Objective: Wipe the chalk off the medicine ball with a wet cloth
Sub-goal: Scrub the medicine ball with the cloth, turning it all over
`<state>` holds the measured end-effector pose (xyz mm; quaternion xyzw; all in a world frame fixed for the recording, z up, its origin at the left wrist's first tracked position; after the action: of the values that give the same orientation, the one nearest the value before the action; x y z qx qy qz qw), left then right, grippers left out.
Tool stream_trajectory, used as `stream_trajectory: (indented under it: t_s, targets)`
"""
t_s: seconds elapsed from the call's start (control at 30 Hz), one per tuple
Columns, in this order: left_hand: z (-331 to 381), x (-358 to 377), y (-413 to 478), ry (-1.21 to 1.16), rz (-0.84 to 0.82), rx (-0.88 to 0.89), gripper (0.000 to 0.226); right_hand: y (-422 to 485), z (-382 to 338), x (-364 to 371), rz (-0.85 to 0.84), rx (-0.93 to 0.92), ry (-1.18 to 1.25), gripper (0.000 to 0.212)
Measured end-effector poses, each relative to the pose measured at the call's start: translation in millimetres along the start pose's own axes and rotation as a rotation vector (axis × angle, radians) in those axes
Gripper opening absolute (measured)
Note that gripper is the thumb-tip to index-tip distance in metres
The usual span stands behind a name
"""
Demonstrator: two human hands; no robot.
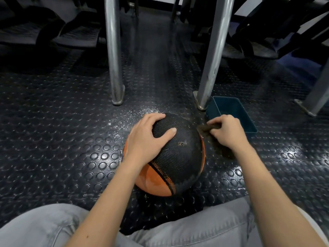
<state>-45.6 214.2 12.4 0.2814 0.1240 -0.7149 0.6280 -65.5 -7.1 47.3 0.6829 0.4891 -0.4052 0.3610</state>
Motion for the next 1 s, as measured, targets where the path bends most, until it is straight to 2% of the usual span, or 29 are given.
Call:
stream_trajectory:
  t_s: [0.03, 0.1, 0.17, 0.23, 0.33, 0.37, 0.4, 0.47, 0.53, 0.6, 0.67, 0.8, 0.9, 0.93, 1.0]
  targets:
    - [-0.3, -0.3, -0.1, 0.004, 0.005, 0.007, 0.043, 0.7, -0.4, -2.4, 0.06, -0.013, 0.109, 0.029]
    - [-3.0, 0.1, -0.9, 0.002, 0.011, 0.014, 0.045, -1.9, -11.2, -9.8, 0.151, -0.157, 0.481, 0.031]
    - [-5.9, 0.0, -1.4, -0.003, 0.037, 0.047, 0.055, -7.7, -28.5, -13.6, 0.048, -0.3, 0.702, 0.031]
    - [-7.3, 0.1, -1.5, -0.001, 0.083, 0.128, 0.064, -8.7, -32.1, -4.6, -0.114, -0.289, 0.62, 0.027]
    - [-8.6, -1.2, -2.4, 0.046, 0.167, 0.207, 0.066, 1.9, -4.0, 2.4, -0.019, -0.089, 0.142, 0.02]
    - [-8.4, -2.3, -2.2, 0.051, 0.184, 0.21, 0.066, 2.3, 3.2, -1.2, 0.027, -0.023, 0.078, 0.019]
    - [-9.0, -3.9, -2.5, 0.053, 0.2, 0.208, 0.067, 2.2, 5.2, -4.3, 0.073, -0.008, 0.133, 0.019]
    - [-9.7, -6.5, -3.2, 0.057, 0.208, 0.222, 0.07, 0.4, -3.9, -8.1, 0.146, -0.117, 0.424, 0.02]
    - [-8.7, -8.5, -2.9, 0.065, 0.198, 0.248, 0.075, -3.4, -22.9, -5.5, 0.067, -0.269, 0.602, 0.023]
    - [-8.1, -9.4, -1.5, 0.073, 0.186, 0.263, 0.074, -5.3, -30.8, 3.7, -0.07, -0.316, 0.543, 0.024]
    - [-8.8, -9.8, 0.2, 0.066, 0.191, 0.239, 0.067, -1.6, -23.2, 6.8, -0.123, -0.247, 0.459, 0.021]
    - [-6.8, -12.8, 4.0, 0.09, 0.246, 0.124, 0.05, -0.8, 0.2, 9.2, -0.116, -0.061, 0.27, 0.014]
    - [-0.9, -19.3, 3.6, 0.179, 0.312, 0.044, 0.027, -3.5, -1.7, 10.7, -0.03, -0.061, 0.272, 0.013]
    - [3.2, -21.0, 0.2, 0.219, 0.295, 0.025, 0.028, -3.9, -5.5, 8.4, 0.015, -0.077, 0.337, 0.014]
    - [9.9, -18.0, -8.4, 0.323, 0.18, -0.062, 0.049, -4.0, -16.6, 2.5, 0.089, -0.138, 0.441, 0.015]
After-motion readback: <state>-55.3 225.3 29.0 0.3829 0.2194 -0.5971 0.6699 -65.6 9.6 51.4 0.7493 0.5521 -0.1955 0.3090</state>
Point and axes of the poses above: each hand's wrist, its own y-axis towards the middle knuckle, its own x-axis out of the palm, z = x × y, the point moved 1 cm from there along y, towards the middle knuckle, and after that the axes turned 4 degrees about -x, right-handed, at the moved point
